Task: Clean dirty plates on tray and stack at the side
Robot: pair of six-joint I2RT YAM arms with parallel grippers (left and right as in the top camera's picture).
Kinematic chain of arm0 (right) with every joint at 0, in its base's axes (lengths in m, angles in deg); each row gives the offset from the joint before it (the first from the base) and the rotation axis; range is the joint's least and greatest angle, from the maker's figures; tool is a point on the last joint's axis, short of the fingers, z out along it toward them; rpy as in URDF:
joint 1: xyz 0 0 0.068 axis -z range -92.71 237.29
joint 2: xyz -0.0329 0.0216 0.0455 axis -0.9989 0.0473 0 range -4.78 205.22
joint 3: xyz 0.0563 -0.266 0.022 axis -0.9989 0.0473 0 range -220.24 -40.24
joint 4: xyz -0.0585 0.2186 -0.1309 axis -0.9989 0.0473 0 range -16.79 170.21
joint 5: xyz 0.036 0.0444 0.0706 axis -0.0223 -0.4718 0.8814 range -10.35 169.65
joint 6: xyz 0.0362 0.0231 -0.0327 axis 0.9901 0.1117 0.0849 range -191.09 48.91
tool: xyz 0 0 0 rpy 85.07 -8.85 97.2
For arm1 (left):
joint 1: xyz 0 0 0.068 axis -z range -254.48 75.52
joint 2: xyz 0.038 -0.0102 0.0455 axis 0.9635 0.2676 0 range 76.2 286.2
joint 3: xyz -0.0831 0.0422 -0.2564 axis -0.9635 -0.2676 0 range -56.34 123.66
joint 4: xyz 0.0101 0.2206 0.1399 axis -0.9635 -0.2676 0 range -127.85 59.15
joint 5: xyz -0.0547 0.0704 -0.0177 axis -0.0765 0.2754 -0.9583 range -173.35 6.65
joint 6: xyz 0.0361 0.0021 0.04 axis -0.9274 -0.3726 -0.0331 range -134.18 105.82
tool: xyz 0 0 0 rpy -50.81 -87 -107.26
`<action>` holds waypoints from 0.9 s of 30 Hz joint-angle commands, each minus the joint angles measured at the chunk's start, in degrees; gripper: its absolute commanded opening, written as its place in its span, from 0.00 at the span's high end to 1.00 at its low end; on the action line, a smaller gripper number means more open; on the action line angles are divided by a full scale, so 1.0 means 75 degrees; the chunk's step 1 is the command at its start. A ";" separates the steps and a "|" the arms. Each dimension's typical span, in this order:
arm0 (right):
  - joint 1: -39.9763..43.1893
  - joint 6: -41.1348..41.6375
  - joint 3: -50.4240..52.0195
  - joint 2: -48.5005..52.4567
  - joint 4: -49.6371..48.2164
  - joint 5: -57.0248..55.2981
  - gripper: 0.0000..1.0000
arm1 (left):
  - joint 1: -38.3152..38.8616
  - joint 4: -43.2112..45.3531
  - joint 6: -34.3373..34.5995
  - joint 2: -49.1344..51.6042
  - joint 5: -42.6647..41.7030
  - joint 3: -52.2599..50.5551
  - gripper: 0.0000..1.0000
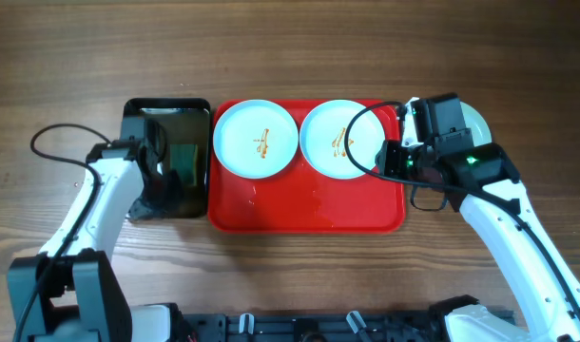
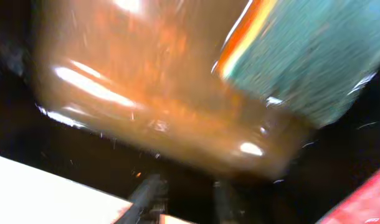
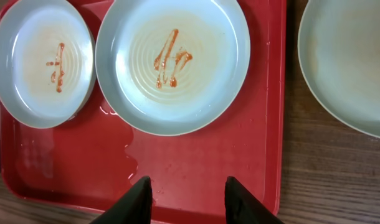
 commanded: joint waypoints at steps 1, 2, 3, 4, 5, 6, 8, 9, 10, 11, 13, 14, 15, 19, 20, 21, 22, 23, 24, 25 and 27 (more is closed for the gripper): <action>-0.0026 0.0012 -0.0119 -0.0070 -0.0064 0.0032 0.61 | -0.0050 0.0490 -0.0006 -0.0128 -0.0096 0.0828 0.56; -0.0026 0.0023 -0.0119 -0.0070 -0.0085 0.0061 0.60 | -0.0047 0.1017 -0.0006 -0.0128 -0.0099 0.0831 0.48; -0.0026 0.0020 -0.0119 -0.0070 -0.0085 0.0061 0.60 | -0.0047 0.1207 -0.0006 -0.0117 -0.0122 0.0828 0.46; -0.0026 0.0017 -0.0119 -0.0070 -0.0082 0.0061 0.60 | -0.0041 0.1402 -0.0012 -0.0117 -0.0233 0.0822 0.44; -0.0026 0.0017 -0.0111 -0.0070 -0.0082 0.0061 0.60 | -0.0041 0.1550 -0.0038 -0.0117 -0.0367 0.0822 0.42; -0.0026 0.0017 -0.0099 -0.0067 -0.0085 0.0061 0.60 | -0.0041 0.1728 -0.0067 -0.0111 -0.0437 0.0810 0.41; -0.0026 0.0026 0.0015 -0.0044 -0.0152 0.0064 0.60 | -0.0041 0.2116 -0.0067 -0.0090 -0.0437 0.0714 0.36; -0.0026 0.0026 0.0032 -0.0017 -0.0143 0.0064 0.60 | -0.0041 0.2200 -0.0067 -0.0055 -0.0437 0.0688 0.35; -0.0026 0.0026 0.0038 0.0015 -0.0134 0.0064 0.60 | -0.0041 0.2259 -0.0082 -0.0006 -0.0437 0.0679 0.34; -0.0026 0.0026 0.0038 0.0058 -0.0134 0.0064 0.60 | -0.0041 0.2314 -0.0248 0.0055 -0.0458 0.0659 0.34; -0.0026 0.0029 0.0038 0.0128 -0.0137 0.0064 0.60 | -0.0041 0.2398 -0.0761 0.0326 -0.0781 0.0635 0.34; -0.0026 0.0029 0.0038 0.0163 -0.0140 0.0064 0.60 | -0.0041 0.2401 -0.0880 0.0460 -0.0778 0.0635 0.34; -0.0026 0.0029 0.0038 0.0181 -0.0140 0.0064 0.60 | -0.0041 0.2410 -0.0880 0.0632 -0.0778 0.0635 0.34; -0.0026 0.0023 0.0038 0.0192 -0.0140 0.0061 0.60 | -0.0026 0.2544 -0.1256 0.1169 -0.0935 0.0635 0.37; -0.0026 0.0020 0.0038 0.0192 -0.0143 0.0061 0.60 | -0.0020 0.2538 -0.1276 0.1265 -0.1020 0.0635 0.40; -0.0026 0.0023 0.0038 0.0192 -0.0146 0.0061 0.60 | -0.0020 0.2538 -0.1314 0.1297 -0.1046 0.0635 0.41; -0.0026 0.0020 0.0038 0.0192 -0.0146 0.0061 0.60 | -0.0017 0.2538 -0.1513 0.1311 -0.1102 0.0635 0.43; -0.0026 0.0012 0.0038 0.0192 -0.0143 0.0061 0.60 | 0.0003 0.2538 -0.1705 0.1311 -0.1125 0.0635 0.44; -0.0026 0.0009 0.0038 0.0192 -0.0143 0.0061 0.60 | 0.0015 0.2535 -0.1853 0.1311 -0.1122 0.0635 0.43; -0.0026 0.0015 0.0038 0.0192 -0.0140 0.0061 0.60 | 0.0026 0.2538 -0.1868 0.1311 -0.1119 0.0632 0.43; -0.0026 0.0012 0.0038 0.0192 -0.0143 0.0061 0.60 | 0.0032 0.2512 -0.1915 0.1311 -0.1119 0.0597 0.43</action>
